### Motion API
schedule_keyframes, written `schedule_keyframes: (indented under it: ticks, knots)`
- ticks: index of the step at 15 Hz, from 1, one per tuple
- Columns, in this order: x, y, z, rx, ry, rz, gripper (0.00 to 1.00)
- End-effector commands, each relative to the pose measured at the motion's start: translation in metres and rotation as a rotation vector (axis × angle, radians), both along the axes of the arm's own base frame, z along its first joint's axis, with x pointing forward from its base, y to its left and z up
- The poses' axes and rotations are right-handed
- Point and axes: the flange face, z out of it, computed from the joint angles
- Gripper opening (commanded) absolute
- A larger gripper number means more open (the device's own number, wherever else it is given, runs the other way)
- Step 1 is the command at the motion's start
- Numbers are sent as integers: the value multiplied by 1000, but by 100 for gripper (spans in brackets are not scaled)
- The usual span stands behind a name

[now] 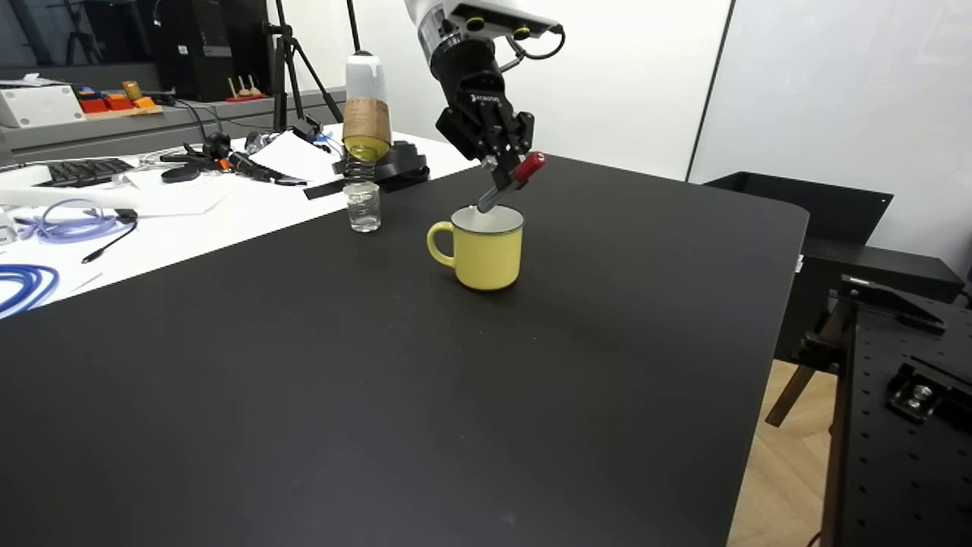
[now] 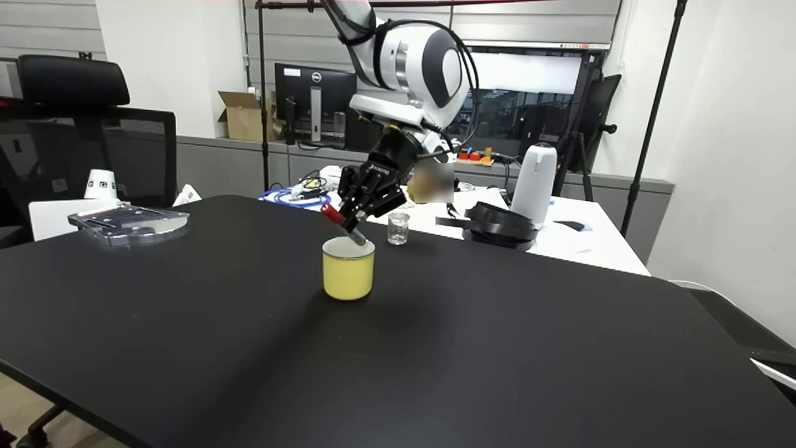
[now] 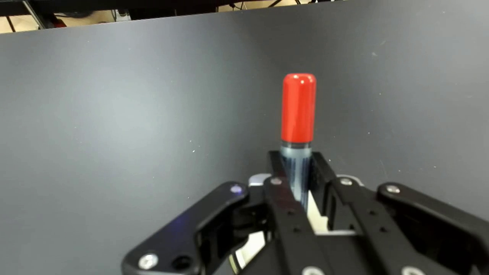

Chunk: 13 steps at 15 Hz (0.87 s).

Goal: Put the marker in the mug

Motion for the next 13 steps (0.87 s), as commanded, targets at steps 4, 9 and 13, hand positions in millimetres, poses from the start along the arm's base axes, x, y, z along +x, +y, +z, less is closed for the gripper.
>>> schedule_keyframes:
  ticks: [4,9,13]
  knots:
    - [15,2,-11,32,41,29,47]
    - [19,1,-17,41,54,40,80]
    - [23,-2,0,-40,-21,127,100]
